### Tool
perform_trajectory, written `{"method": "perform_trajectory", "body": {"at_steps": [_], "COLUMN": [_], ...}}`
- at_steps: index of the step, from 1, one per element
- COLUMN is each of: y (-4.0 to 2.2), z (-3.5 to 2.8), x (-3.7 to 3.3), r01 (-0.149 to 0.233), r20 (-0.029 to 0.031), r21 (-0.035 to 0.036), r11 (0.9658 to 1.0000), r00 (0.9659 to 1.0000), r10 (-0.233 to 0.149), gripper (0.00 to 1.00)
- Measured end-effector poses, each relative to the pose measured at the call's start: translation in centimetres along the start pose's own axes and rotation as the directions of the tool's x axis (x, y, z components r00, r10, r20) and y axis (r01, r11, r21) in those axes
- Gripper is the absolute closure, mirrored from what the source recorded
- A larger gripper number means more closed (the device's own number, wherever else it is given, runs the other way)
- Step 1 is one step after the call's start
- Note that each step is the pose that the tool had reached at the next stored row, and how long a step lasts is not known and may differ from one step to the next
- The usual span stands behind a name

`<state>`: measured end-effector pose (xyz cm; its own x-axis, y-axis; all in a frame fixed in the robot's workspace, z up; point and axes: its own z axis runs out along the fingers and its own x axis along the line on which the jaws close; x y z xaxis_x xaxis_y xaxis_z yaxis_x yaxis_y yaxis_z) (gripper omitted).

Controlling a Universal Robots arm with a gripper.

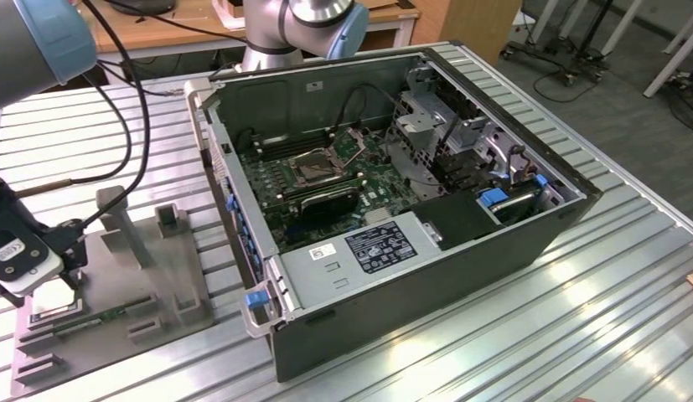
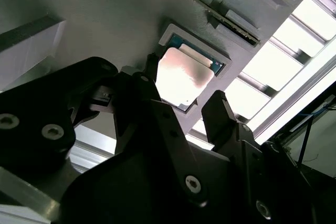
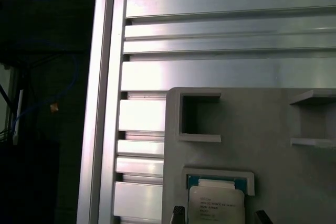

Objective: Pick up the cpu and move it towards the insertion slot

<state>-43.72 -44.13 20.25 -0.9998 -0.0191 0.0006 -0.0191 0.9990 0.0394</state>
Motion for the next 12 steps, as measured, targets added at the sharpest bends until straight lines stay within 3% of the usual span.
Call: {"method": "perform_trajectory", "body": {"at_steps": [12], "y": [-0.02], "z": [0.51], "x": [0.00], "r01": [0.000], "r20": [0.0000], "r21": [0.0000], "r11": [1.0000], "r00": [1.0000], "r10": [0.000], "gripper": [0.39]}}
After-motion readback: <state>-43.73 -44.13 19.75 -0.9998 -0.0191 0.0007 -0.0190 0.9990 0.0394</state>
